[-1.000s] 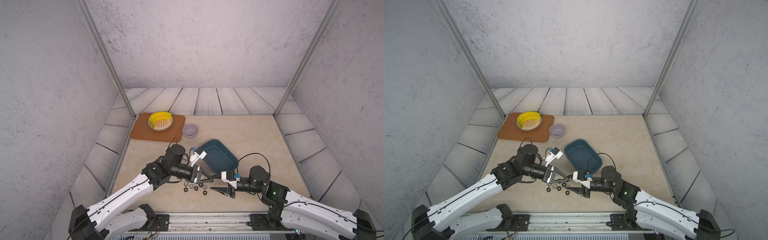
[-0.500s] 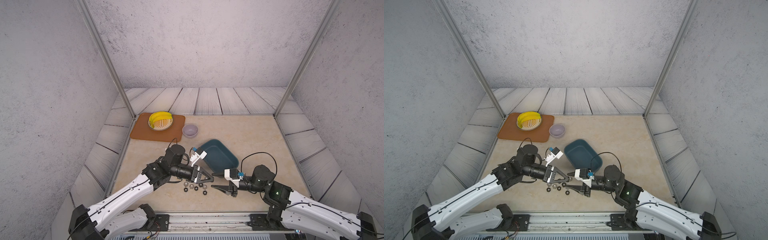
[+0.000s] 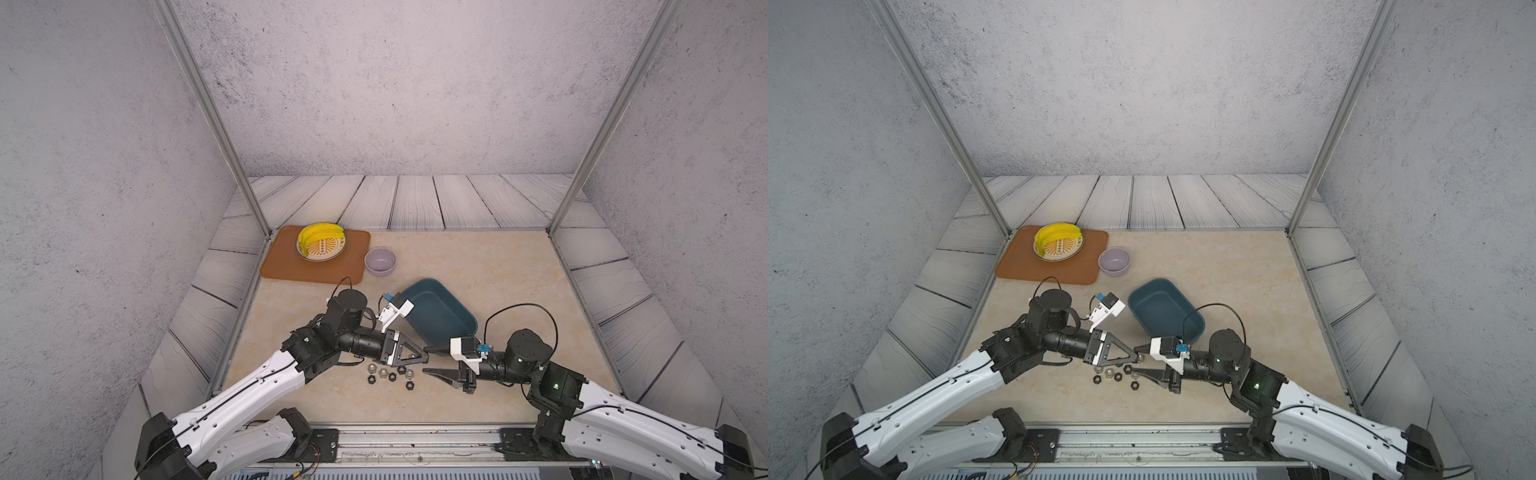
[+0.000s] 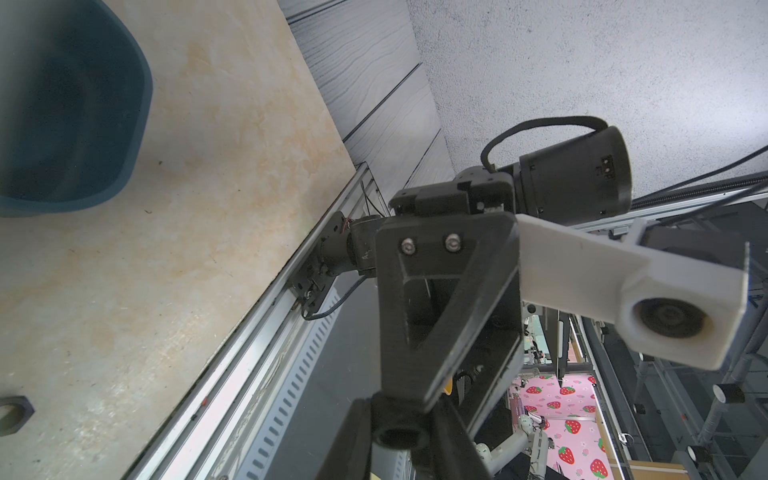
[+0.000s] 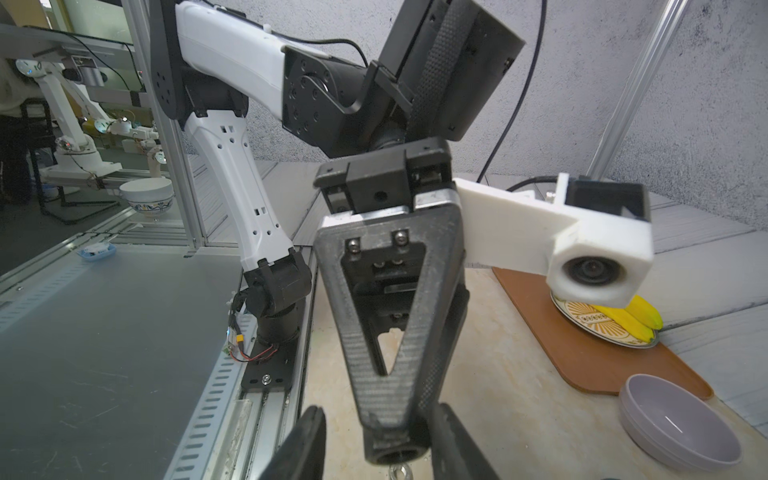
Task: Put the nuts on the desktop into the storage box
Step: Pick up the nut from the center of the board.
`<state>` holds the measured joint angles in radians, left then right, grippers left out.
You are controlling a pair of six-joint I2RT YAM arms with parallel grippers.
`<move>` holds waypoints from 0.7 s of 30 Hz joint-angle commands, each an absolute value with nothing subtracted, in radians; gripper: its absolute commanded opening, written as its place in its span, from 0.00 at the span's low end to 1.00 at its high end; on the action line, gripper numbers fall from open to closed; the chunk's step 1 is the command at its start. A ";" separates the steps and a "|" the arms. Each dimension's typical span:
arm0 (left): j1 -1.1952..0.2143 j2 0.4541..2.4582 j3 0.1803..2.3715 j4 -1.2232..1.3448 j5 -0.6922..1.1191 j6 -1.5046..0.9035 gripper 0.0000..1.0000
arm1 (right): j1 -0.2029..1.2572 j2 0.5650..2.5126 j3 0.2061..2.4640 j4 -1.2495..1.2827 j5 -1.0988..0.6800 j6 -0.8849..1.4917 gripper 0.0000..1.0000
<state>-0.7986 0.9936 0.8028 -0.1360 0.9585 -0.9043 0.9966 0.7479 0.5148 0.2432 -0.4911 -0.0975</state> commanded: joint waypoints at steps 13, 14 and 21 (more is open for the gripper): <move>-0.794 0.972 0.777 -0.027 0.996 -0.956 0.13 | 1.000 0.768 0.551 0.248 -0.509 -0.104 0.29; -0.795 0.970 0.775 -0.026 0.996 -0.956 0.13 | 1.001 0.768 0.551 0.248 -0.509 -0.104 0.27; -0.794 0.966 0.764 -0.015 0.994 -0.962 0.14 | 1.001 0.767 0.564 0.234 -0.475 -0.097 0.10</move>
